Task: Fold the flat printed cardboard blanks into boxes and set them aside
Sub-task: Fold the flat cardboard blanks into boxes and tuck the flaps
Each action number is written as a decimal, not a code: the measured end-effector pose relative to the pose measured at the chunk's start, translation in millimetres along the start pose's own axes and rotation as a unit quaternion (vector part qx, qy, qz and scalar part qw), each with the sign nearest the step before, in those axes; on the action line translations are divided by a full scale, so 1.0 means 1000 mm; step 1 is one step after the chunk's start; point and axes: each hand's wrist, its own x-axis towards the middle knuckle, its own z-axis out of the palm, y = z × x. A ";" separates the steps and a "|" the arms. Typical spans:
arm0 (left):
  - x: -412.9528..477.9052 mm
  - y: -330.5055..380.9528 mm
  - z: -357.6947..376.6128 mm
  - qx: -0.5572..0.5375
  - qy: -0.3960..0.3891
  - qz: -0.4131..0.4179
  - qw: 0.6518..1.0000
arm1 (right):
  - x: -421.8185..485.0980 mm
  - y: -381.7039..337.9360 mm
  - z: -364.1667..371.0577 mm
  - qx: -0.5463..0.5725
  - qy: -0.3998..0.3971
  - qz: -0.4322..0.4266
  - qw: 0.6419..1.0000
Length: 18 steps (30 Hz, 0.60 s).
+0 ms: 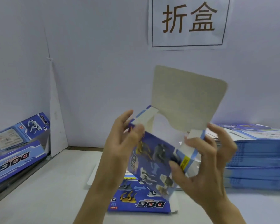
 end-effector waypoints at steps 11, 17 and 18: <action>-0.004 -0.025 0.011 0.339 -0.063 0.069 0.936 | 0.001 -0.008 0.005 0.070 0.025 0.170 0.983; -0.003 -0.035 0.011 0.357 -0.037 0.070 0.931 | 0.001 -0.012 0.004 0.274 -0.027 0.297 0.914; -0.001 -0.034 0.006 0.356 -0.037 0.078 0.930 | 0.005 -0.008 0.001 0.301 0.019 0.324 0.897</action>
